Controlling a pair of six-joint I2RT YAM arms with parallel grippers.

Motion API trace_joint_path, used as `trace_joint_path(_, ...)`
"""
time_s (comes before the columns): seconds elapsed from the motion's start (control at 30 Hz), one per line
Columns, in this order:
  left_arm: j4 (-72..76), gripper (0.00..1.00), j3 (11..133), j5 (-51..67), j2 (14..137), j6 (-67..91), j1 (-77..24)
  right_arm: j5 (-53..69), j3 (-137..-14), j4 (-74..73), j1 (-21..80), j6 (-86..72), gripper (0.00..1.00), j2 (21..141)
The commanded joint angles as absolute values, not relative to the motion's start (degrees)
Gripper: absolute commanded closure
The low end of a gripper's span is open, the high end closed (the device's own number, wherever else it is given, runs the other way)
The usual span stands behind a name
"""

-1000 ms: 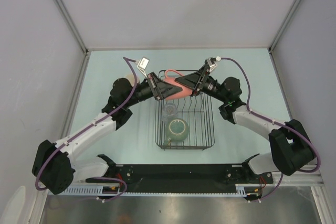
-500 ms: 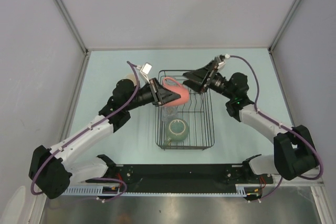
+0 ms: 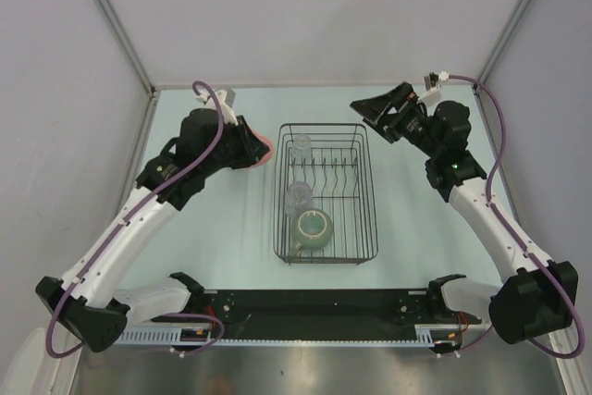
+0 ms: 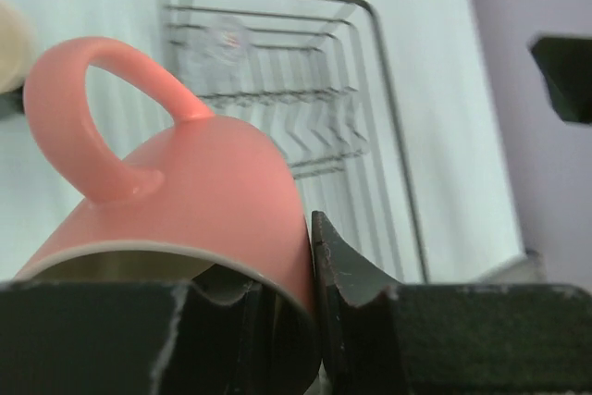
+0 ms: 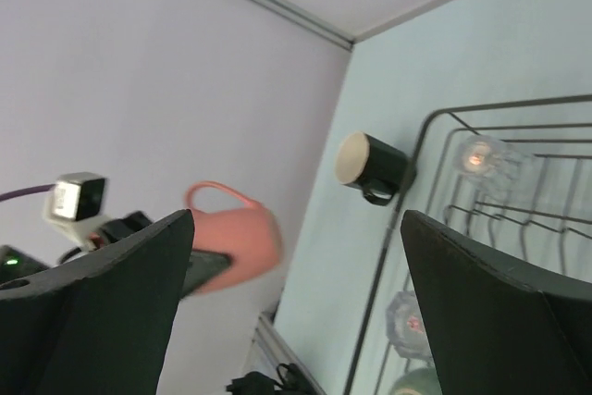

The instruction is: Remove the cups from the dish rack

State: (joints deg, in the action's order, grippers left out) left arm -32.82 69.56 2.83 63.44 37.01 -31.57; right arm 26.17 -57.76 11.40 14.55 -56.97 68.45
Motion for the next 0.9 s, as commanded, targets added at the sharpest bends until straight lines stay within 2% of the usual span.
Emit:
trace_joint_path(0.0, -49.11, 0.99, 74.88, -17.45, 65.82, 28.30, -31.29, 20.74, -59.41, -2.00, 14.94, -48.44, 0.00, 67.23)
trace_joint_path(0.13, -52.82, 0.99, 70.77, -21.53, 69.51, 28.65, -31.29, 19.08, -59.15, -4.04, 15.03, -46.59, 0.00, 67.41)
trace_joint_path(0.43, -46.16, 1.00, 62.85, -20.39, 75.49, 30.32, -31.29, 18.54, -57.05, -5.27, 15.47, -45.26, 0.00, 66.97)
trace_joint_path(0.87, -38.58, 1.00, 62.84, -13.45, 88.23, 29.18, -27.95, 18.90, -54.32, -5.80, 15.56, -44.56, 0.00, 65.74)
